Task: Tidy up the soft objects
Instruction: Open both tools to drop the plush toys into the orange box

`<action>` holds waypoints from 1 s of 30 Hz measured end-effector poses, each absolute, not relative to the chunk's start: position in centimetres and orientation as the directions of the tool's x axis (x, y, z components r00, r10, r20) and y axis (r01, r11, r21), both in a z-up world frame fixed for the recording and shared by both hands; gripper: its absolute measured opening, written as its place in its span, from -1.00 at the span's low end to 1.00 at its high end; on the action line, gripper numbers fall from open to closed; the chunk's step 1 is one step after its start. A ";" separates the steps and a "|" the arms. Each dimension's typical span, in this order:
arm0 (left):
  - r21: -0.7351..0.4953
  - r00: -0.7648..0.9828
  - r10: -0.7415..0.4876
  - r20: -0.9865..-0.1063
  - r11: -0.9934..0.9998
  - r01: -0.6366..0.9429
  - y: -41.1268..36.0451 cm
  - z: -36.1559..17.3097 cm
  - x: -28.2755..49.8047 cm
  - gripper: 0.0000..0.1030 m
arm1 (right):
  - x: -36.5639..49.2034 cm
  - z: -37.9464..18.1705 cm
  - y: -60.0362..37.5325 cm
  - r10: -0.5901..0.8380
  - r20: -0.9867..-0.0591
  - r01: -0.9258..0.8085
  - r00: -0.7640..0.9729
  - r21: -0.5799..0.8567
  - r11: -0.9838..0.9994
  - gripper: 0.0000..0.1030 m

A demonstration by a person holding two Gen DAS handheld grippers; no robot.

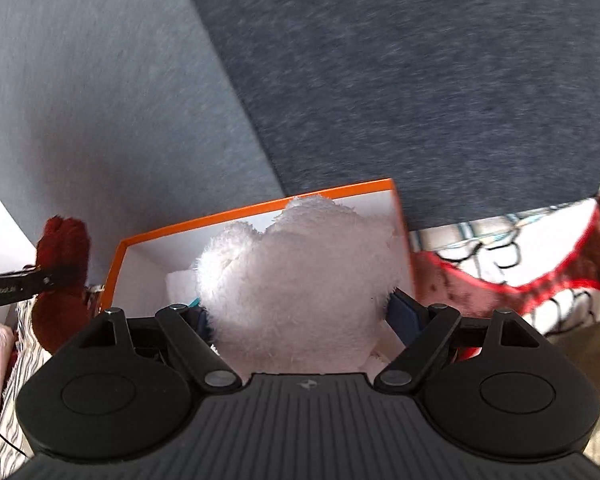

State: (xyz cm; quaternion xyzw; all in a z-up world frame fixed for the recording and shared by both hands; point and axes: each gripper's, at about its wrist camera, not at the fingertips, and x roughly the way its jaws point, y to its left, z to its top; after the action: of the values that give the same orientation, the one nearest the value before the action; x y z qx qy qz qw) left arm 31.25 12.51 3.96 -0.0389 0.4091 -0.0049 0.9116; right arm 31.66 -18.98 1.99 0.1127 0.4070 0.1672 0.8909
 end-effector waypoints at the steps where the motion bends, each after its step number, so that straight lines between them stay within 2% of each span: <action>1: -0.076 0.662 -0.044 -0.748 0.997 -0.020 12.2 3.7 31.5 1.00 | 31.7 1.8 -18.6 0.389 -0.691 -0.209 0.609 0.334 0.919 0.66; 14: -0.065 0.640 -0.033 -0.768 0.998 -0.027 10.9 2.5 32.7 1.00 | 32.9 0.7 -16.3 0.370 -0.724 -0.216 0.582 0.300 0.929 0.72; 18: -0.052 0.650 -0.020 -0.760 0.998 -0.030 10.9 3.2 32.2 1.00 | 32.5 0.9 -16.0 0.379 -0.725 -0.230 0.575 0.301 0.926 0.76; 21: -0.044 0.663 -0.020 -0.748 0.999 -0.020 10.6 4.0 31.8 1.00 | 32.1 1.5 -15.9 0.383 -0.707 -0.250 0.594 0.290 0.924 0.87; 30: -0.043 0.692 -0.019 -0.721 0.999 -0.018 10.5 6.3 29.1 1.00 | 29.6 3.1 -16.7 0.394 -0.698 -0.260 0.598 0.296 0.919 0.87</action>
State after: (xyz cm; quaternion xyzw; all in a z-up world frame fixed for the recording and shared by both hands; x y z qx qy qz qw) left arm 29.06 10.51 6.26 -0.0235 0.3921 -0.0004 0.9196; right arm 29.59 -16.73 3.10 0.0818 0.4089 0.1836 0.8902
